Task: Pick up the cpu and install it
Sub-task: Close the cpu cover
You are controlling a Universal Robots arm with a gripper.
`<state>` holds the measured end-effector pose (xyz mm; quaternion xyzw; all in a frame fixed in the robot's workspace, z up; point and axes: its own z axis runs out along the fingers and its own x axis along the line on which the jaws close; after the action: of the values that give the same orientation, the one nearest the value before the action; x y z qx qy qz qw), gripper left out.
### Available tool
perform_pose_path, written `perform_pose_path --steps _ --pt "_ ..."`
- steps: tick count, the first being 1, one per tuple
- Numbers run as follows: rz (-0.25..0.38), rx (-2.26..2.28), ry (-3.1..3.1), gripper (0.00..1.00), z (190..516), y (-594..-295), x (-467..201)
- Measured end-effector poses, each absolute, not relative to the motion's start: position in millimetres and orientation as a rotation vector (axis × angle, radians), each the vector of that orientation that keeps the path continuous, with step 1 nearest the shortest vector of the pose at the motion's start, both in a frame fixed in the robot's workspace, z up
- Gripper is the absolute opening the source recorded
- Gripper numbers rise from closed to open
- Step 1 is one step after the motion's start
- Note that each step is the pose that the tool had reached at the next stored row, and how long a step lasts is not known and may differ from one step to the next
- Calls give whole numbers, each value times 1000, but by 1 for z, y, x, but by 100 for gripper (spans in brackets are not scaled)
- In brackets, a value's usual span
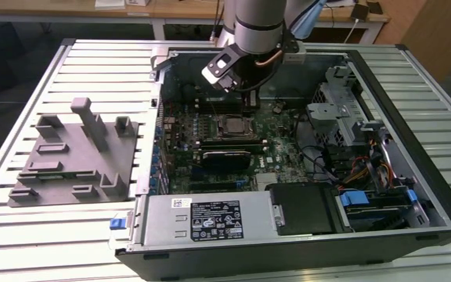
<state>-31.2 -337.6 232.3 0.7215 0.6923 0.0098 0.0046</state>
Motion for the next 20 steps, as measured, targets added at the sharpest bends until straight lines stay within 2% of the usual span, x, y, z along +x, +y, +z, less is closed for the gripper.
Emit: perform_pose_path --steps 20 --pt "31 2215 2215 11 228 -338 -48"
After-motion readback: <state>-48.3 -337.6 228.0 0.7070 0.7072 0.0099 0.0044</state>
